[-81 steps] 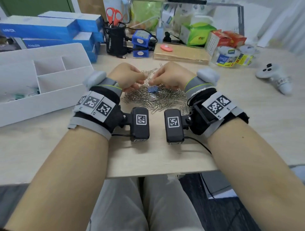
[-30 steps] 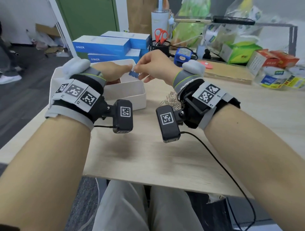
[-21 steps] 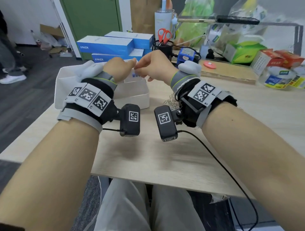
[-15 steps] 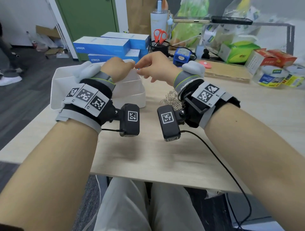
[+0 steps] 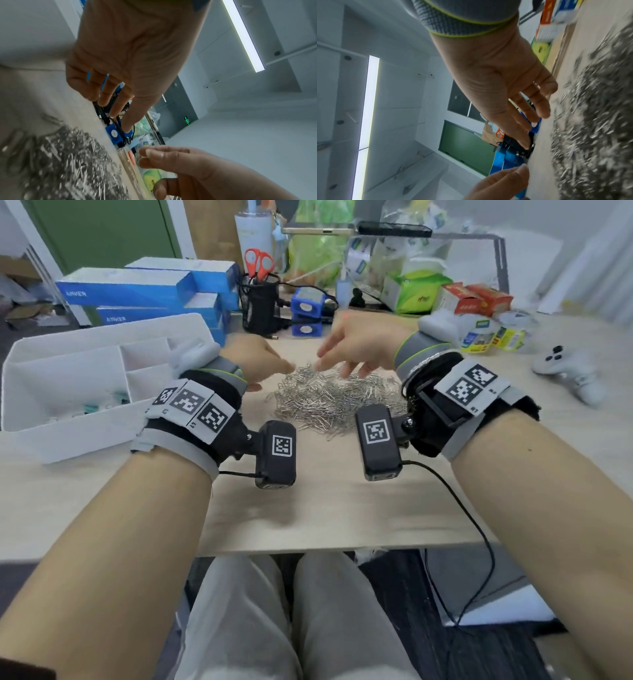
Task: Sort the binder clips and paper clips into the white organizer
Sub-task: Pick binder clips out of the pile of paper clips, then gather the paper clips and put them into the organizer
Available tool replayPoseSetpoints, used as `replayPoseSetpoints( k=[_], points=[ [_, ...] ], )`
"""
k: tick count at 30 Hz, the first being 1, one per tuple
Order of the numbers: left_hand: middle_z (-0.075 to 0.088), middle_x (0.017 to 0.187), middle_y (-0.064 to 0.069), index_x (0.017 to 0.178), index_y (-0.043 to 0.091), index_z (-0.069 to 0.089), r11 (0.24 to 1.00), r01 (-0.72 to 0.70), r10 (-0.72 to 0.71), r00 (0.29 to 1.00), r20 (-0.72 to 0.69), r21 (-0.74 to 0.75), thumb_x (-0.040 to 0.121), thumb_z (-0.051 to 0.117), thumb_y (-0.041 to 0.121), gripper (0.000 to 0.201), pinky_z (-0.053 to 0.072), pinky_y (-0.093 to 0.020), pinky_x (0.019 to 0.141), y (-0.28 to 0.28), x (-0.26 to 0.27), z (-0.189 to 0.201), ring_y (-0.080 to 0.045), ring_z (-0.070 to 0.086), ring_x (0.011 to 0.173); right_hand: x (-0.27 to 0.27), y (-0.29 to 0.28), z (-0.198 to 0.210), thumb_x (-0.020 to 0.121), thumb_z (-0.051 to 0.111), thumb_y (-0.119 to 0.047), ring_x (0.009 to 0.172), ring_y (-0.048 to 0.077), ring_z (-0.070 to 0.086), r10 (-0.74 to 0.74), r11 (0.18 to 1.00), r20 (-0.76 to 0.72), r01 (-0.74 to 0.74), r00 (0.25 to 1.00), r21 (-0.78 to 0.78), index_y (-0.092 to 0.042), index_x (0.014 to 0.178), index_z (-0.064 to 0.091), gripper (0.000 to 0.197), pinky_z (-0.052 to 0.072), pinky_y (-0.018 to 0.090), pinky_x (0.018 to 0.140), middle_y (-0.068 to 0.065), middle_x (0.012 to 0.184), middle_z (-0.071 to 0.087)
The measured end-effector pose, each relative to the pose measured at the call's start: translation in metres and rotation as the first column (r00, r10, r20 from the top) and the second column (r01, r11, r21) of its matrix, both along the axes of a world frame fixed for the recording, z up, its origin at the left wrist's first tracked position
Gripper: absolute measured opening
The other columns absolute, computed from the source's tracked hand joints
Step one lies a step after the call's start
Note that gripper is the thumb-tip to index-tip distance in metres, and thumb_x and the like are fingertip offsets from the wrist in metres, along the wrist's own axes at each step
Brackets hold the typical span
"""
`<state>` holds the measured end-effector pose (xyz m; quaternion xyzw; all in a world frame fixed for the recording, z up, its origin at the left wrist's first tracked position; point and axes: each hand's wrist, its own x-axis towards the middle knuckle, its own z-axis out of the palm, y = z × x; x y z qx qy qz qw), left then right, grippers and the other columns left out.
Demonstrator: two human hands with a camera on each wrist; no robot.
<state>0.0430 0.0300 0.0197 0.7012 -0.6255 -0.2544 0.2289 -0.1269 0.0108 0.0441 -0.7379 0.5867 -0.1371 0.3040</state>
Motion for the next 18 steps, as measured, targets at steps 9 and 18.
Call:
replayPoseSetpoints(
  k=[9,18],
  points=[
    [0.060,0.119,-0.016,0.125,0.004,0.055,0.981,0.012,-0.045,0.985,0.169,0.192,0.073,0.072,0.054,0.075,0.053,-0.036,0.087,-0.006,-0.028,-0.018,-0.028,0.058,0.099,-0.055,0.008,-0.026,0.071,0.080,-0.037,0.079,0.022,0.059,-0.177,0.976,-0.135,0.191,0.975,0.100,-0.007,0.120,0.057,0.061,0.044,0.029,0.060,0.011,0.104,0.067],
    [0.052,0.076,-0.003,0.076,0.018,0.058,1.000,-0.027,0.027,0.999,0.044,0.001,0.089,0.054,0.045,0.031,0.036,-0.028,0.069,-0.016,-0.049,-0.015,-0.022,0.050,0.089,-0.080,0.001,-0.044,0.083,0.068,-0.033,0.119,0.029,0.053,-0.305,0.951,-0.037,0.302,0.952,-0.062,0.001,0.127,0.052,0.058,0.043,0.037,0.100,0.015,0.133,0.054]
  ],
)
